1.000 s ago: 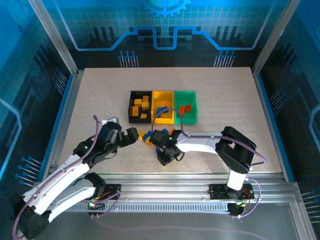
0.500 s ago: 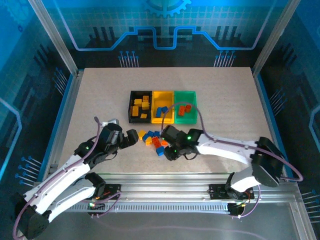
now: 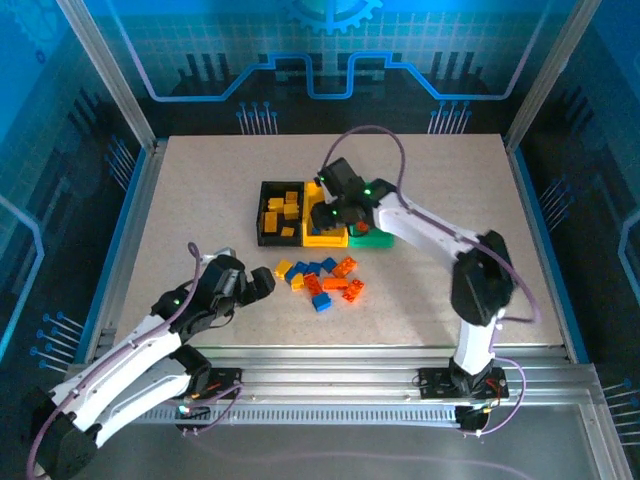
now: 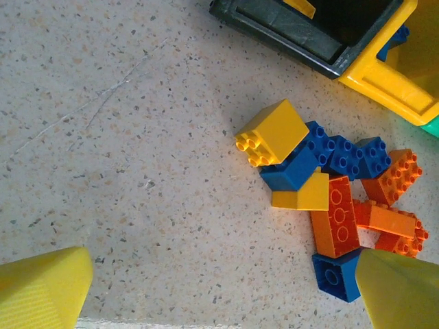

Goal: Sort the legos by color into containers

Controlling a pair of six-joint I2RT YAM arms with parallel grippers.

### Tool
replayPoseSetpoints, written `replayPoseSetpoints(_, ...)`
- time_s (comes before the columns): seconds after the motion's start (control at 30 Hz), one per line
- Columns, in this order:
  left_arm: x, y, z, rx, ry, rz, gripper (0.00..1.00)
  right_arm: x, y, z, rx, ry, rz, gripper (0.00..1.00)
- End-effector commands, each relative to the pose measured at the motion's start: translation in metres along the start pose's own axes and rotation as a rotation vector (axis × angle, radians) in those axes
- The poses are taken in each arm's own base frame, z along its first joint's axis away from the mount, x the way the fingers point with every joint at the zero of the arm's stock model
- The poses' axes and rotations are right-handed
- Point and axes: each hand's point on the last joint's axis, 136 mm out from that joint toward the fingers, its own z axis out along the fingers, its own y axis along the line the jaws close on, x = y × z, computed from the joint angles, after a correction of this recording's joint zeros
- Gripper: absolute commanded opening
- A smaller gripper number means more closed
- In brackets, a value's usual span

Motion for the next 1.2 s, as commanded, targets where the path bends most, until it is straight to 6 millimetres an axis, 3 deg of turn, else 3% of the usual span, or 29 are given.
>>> replayPoseSetpoints(0.0, 0.011, 0.005, 0.002, 0.005, 0.034, -0.033, 0.99, -0.008, -0.014, 0.028, 0.068, 0.063, 0.039, 0.37)
replayPoseSetpoints(0.13, 0.013, 0.008, 0.000, 0.001, 0.037, -0.031, 0.99, -0.014, -0.024, 0.048, 0.128, 0.086, 0.059, 0.40)
replayPoseSetpoints(0.27, 0.012, 0.009, -0.002, 0.000, 0.035, -0.025, 0.99, -0.018, -0.024, 0.055, 0.119, 0.097, 0.079, 0.57)
replayPoseSetpoints(0.4, 0.011, 0.007, -0.003, 0.004, 0.036, -0.018, 0.99, -0.026, -0.015, 0.039, 0.081, 0.059, 0.074, 0.71)
replayPoseSetpoints(0.5, 0.010, 0.006, -0.005, 0.005, 0.033, -0.009, 0.99, -0.027, -0.006, 0.019, 0.050, 0.026, 0.058, 0.73)
replayPoseSetpoints(0.6, 0.010, 0.007, -0.006, -0.001, 0.036, -0.006, 0.99, -0.015, 0.004, -0.004, 0.016, 0.013, 0.035, 0.73)
replayPoseSetpoints(0.73, 0.012, 0.007, -0.006, 0.002, 0.044, -0.007, 0.99, 0.025, 0.017, -0.028, -0.020, 0.022, -0.017, 0.74)
replayPoseSetpoints(0.87, 0.010, 0.008, -0.007, -0.003, 0.038, -0.004, 0.99, 0.080, 0.028, -0.042, -0.041, 0.066, -0.079, 0.74)
replayPoseSetpoints(1.03, 0.009, 0.009, -0.005, -0.006, 0.025, -0.001, 0.99, 0.154, 0.044, -0.031, -0.045, 0.194, -0.154, 0.74)
replayPoseSetpoints(1.17, 0.009, 0.008, -0.002, -0.004, 0.024, -0.008, 0.99, 0.190, 0.052, -0.012, -0.038, 0.277, -0.176, 0.75)
